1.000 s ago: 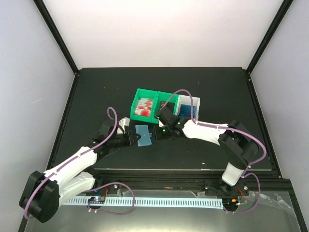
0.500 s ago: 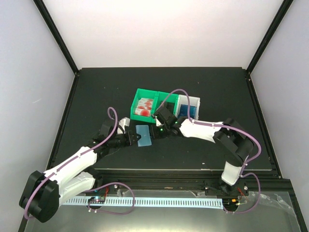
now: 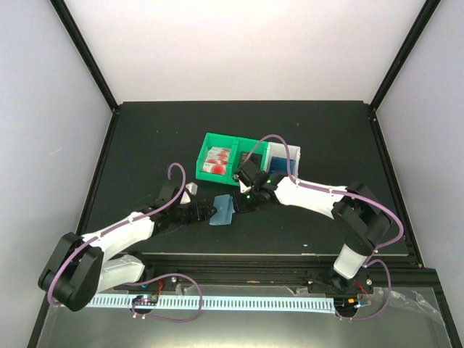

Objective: Put the credit cards into the card holder
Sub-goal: Open the card holder at the center of the board.

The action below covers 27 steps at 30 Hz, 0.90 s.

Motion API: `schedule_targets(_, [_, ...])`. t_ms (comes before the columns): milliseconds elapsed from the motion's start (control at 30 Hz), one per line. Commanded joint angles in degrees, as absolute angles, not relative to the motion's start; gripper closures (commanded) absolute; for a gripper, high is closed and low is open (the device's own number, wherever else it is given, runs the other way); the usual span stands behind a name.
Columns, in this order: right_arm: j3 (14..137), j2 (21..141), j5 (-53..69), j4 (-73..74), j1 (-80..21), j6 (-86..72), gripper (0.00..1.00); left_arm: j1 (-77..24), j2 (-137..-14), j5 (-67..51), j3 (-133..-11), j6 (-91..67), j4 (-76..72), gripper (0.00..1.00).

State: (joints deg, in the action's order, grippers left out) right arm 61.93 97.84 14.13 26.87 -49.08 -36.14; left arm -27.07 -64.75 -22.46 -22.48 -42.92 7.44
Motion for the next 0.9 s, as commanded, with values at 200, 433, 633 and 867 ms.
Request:
schedule_targets(200, [66.17,93.96,15.38,30.96,-48.91,-34.29,0.99,-26.93,-61.53,-24.25,-25.37,-40.07,7.85,0.01])
schedule_targets(433, [67.67,95.35,15.47,31.7,-48.87,-33.77,0.99,-26.97,-59.5,-24.07,-26.18,-37.96,8.68,0.01])
schedule_targets(633, [68.23,96.46,15.05,32.1,-48.92,-33.28,0.99,-26.94,-63.33,-22.85,-27.65,-36.09,11.02,0.04])
schedule_targets(867, [69.37,97.56,14.51,32.67,-48.93,-32.72,0.99,-26.98,-66.61,-21.04,-31.23,-33.6,13.83,0.29])
